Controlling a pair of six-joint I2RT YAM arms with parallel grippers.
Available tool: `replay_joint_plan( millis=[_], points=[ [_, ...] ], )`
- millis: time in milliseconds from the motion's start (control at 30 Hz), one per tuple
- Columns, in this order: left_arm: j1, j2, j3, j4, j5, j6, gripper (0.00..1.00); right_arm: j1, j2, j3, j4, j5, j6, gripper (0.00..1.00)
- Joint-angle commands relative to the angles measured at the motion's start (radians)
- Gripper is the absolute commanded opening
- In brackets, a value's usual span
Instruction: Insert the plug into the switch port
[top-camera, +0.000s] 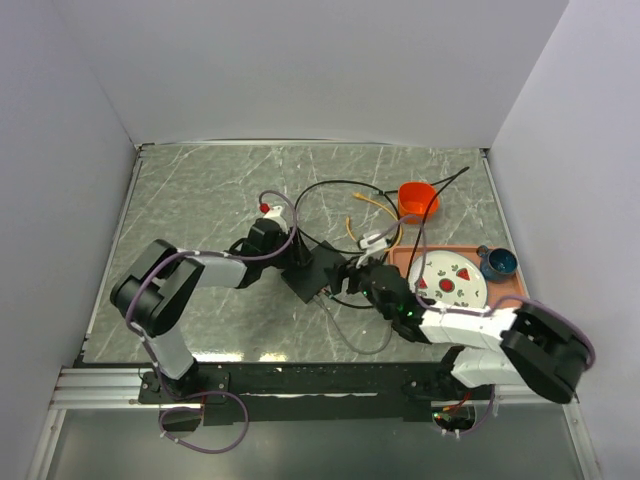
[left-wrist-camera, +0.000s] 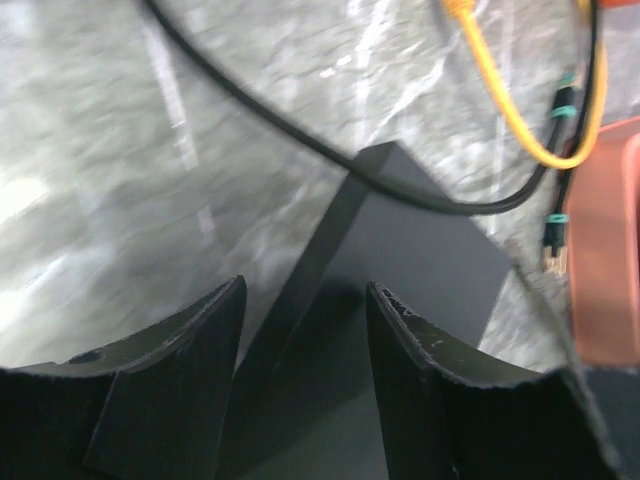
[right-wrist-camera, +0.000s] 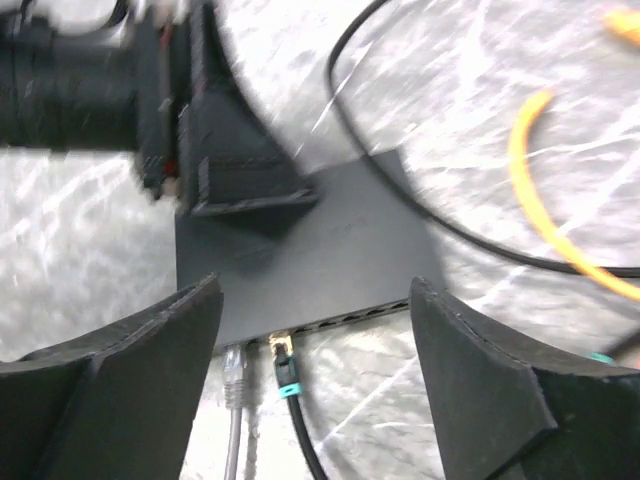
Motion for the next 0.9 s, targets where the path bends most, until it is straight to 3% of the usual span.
replay_joint_plan(
  millis=[0, 167, 333, 533, 867],
  points=[
    [0.009, -0.095, -0.025, -0.214, -0.057, 0.057, 0.60, -0.061, -0.150, 0.009, -0.122, 0.090, 0.067, 0.86],
    [-0.017, -0.213, 0.006, -0.199, -0.066, 0.207, 0.64, -0.201, -0.305, 0.003, -0.220, -0.038, 0.176, 0.87],
    [-0.110, -0.206, 0.098, -0.193, -0.091, 0.344, 0.63, -0.305, -0.466, 0.003, -0.335, -0.097, 0.211, 0.88],
    [-0.205, -0.019, 0.328, -0.228, -0.063, 0.463, 0.62, -0.429, -0.609, -0.016, -0.435, -0.177, 0.248, 0.89],
    [-0.238, 0.262, 0.544, -0.291, -0.060, 0.528, 0.60, -0.571, -0.756, -0.022, -0.558, -0.256, 0.247, 0.90]
  ],
)
